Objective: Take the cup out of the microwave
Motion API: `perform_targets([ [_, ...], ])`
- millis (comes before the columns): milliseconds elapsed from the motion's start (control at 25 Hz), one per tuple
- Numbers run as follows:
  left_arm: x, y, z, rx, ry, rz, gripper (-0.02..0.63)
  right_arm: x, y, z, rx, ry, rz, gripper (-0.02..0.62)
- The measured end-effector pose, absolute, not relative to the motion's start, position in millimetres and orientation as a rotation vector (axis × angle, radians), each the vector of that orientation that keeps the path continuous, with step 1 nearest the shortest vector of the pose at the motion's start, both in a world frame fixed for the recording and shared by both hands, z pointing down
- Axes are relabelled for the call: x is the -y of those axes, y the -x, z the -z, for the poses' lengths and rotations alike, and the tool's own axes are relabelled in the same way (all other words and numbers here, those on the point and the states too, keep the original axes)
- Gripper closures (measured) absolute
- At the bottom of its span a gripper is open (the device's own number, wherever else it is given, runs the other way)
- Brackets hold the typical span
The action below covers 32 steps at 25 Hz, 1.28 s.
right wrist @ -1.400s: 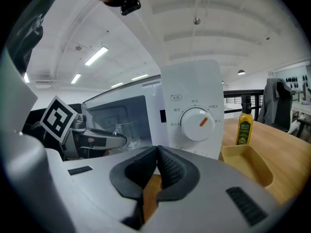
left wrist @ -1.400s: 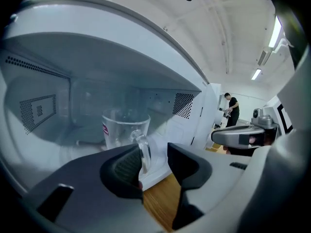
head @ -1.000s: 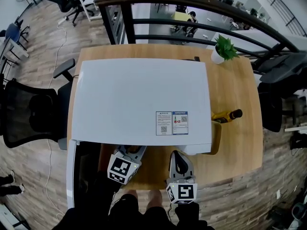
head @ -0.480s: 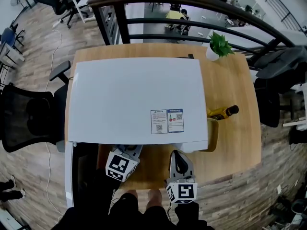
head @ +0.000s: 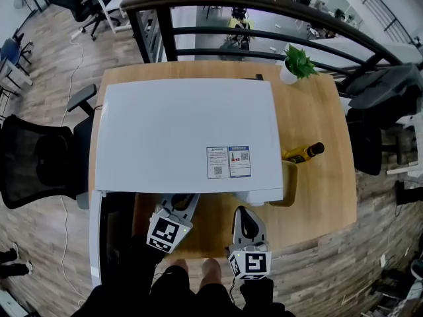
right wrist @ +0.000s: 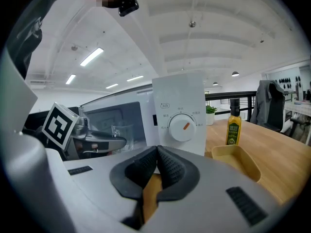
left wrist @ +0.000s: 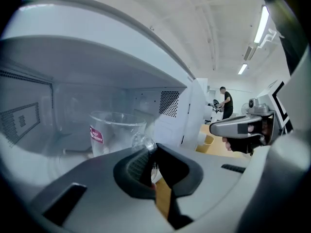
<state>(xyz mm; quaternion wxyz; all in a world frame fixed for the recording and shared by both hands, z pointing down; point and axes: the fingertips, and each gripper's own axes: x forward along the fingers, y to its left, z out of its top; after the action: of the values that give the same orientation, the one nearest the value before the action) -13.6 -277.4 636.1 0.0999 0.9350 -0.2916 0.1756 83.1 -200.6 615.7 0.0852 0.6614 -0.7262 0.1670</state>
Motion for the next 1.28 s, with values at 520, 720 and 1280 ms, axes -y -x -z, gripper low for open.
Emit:
perform_targets([
  [520, 225.9, 20.6, -603.3, 0.862, -2.787, -0.423, 0.581, 180.4, -68.3, -585.3, 2.222, -1.924, -0.415, 0.580],
  [720, 205.9, 33.1, -591.6, 0.915, -2.773, -0.393, 0.581, 168.1, -61.4, -573.7, 2.250, -1.894, -0.373, 0.580],
  [1280, 164.1, 64.0, -543.7, 1.075, -2.755, -0.317, 0.581, 137.6, -45.6, -527.0, 2.334, -1.846, -0.258, 0.580],
])
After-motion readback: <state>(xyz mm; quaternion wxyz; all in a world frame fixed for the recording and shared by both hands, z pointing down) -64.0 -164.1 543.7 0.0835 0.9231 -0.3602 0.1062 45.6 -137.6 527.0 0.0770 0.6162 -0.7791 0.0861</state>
